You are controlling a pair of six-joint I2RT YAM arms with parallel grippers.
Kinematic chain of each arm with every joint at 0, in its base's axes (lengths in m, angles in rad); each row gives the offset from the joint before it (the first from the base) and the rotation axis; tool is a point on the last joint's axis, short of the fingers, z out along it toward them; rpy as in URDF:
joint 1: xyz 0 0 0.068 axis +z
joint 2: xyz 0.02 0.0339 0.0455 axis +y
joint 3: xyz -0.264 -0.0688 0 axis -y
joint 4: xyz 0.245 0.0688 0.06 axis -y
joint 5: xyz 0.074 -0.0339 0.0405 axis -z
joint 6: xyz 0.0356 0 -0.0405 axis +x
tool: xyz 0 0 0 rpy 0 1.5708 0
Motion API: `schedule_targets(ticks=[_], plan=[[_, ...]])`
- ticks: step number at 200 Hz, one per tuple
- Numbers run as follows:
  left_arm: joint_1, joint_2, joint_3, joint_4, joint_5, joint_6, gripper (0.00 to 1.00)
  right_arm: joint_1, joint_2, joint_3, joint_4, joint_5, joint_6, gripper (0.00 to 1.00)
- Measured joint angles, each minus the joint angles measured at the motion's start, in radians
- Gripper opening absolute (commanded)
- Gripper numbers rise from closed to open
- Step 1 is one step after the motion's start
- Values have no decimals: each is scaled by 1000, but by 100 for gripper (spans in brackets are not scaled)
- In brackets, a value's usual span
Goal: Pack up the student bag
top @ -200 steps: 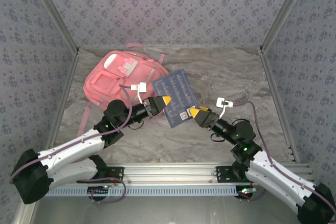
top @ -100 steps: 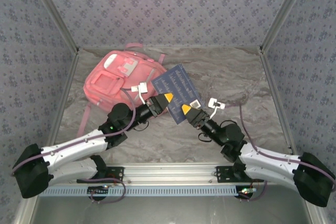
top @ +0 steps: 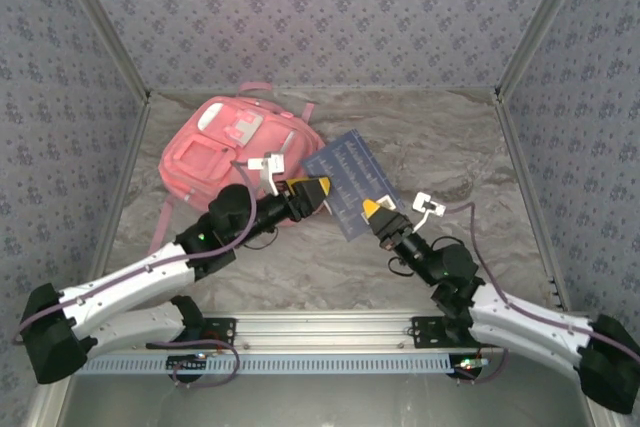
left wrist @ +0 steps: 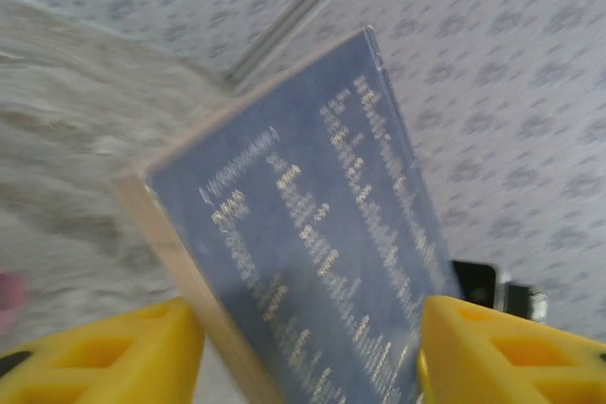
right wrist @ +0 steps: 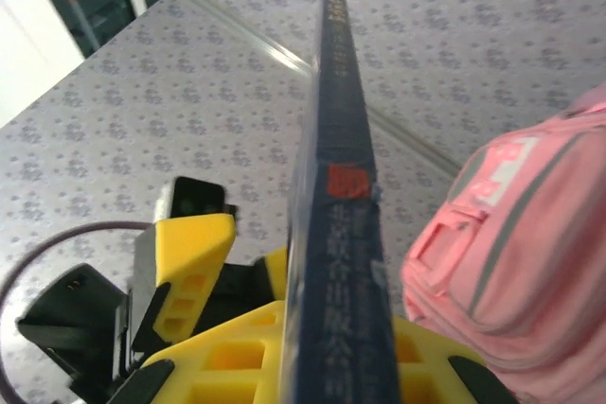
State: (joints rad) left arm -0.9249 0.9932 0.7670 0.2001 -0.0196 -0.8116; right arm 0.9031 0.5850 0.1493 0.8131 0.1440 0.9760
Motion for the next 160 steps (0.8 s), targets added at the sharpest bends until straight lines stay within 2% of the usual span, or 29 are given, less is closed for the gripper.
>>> schedule_targets(ticks=[27, 62, 85, 116, 160], plan=[[113, 74, 164, -293, 3, 146, 66, -40, -233, 40, -434, 48, -10, 0], [309, 222, 286, -569, 84, 310, 63, -83, -377, 74, -777, 57, -68, 0], [415, 344, 386, -702, 113, 406, 61, -113, -377, 109, -915, 22, -109, 0], [517, 503, 526, -808, 161, 488, 53, -136, -377, 159, -1038, -30, -155, 0], [537, 629, 549, -832, 261, 519, 48, -162, -378, 196, -1133, -77, -197, 0]])
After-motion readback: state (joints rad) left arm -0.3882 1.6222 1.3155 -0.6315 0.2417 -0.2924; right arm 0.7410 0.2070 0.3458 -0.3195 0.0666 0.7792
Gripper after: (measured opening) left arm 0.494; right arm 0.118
